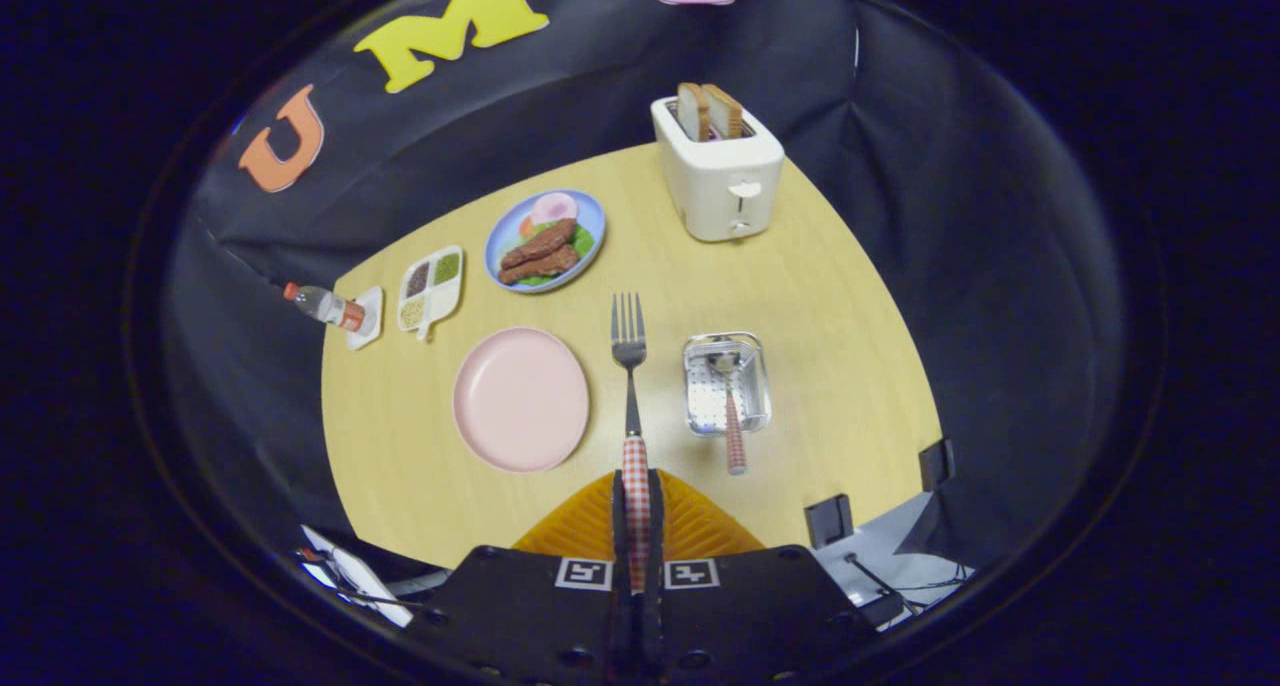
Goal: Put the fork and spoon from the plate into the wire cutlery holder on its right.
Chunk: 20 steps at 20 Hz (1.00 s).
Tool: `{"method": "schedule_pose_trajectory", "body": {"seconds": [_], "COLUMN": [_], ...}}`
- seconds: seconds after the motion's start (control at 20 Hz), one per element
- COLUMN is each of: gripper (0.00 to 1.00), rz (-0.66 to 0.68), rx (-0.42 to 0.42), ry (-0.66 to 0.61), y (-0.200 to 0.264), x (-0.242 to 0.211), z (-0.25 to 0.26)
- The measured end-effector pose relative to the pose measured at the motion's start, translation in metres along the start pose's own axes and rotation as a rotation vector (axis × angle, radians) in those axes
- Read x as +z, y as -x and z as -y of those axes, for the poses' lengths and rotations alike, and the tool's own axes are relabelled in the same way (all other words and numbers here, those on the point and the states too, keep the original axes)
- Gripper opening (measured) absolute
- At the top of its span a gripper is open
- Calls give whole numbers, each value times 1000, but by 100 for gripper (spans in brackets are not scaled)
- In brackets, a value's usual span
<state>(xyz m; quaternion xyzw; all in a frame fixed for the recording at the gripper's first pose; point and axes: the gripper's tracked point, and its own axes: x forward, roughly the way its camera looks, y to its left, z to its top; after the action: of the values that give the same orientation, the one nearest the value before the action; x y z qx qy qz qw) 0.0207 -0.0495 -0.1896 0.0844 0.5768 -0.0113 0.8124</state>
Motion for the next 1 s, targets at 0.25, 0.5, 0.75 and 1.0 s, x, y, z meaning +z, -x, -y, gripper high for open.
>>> {"method": "schedule_pose_trajectory", "body": {"seconds": [0.25,0.5,0.75,1.0], "gripper": [4,4,4,4], "rz": [-152,-310,-420,-486], "rx": [-111,-107,-108,-140], "ry": [50,11,-42,-91], "y": [-18,-41,-58,-70], "x": [-1,-15,-17,-13], "z": [41,43,37,38]}}
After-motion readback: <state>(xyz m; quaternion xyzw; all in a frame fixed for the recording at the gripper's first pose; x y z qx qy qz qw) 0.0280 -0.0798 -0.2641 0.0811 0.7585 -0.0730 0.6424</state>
